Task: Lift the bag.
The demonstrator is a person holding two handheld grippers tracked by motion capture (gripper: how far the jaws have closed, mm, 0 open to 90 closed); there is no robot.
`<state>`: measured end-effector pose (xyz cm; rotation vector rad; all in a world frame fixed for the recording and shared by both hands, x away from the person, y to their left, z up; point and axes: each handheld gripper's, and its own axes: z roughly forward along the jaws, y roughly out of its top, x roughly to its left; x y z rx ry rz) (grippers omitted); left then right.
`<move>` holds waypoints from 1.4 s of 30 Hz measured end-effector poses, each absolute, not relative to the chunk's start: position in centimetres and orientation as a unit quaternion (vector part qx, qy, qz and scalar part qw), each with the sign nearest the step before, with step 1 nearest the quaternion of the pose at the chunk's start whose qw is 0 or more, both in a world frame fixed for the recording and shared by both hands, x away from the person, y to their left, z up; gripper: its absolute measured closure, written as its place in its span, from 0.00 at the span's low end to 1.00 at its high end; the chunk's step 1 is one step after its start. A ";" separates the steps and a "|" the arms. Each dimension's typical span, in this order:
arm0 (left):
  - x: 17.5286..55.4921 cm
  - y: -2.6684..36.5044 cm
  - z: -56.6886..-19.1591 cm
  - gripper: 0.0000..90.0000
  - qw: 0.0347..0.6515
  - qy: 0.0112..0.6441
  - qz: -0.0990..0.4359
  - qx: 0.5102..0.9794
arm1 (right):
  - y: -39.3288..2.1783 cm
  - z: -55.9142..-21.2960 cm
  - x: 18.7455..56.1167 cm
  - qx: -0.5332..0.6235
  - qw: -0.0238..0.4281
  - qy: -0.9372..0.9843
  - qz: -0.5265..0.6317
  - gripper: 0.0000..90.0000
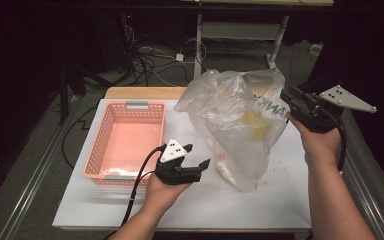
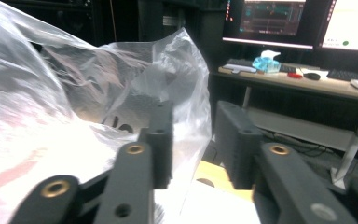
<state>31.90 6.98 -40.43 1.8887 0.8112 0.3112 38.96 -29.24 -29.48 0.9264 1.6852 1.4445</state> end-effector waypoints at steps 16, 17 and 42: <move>30.5 6.5 -42.5 0.00 0.486 0.323 0.142 0.800 | -31.2 -30.6 35.9 0.355 0.361 0.649 0.567 0.35; 30.4 6.6 -42.8 0.00 0.486 0.323 0.143 0.799 | -31.2 -30.8 35.7 0.358 0.359 0.650 0.567 0.33; 30.2 6.1 -45.4 0.00 0.477 0.326 0.139 0.804 | -32.1 -43.0 33.0 0.404 0.292 0.707 0.501 0.00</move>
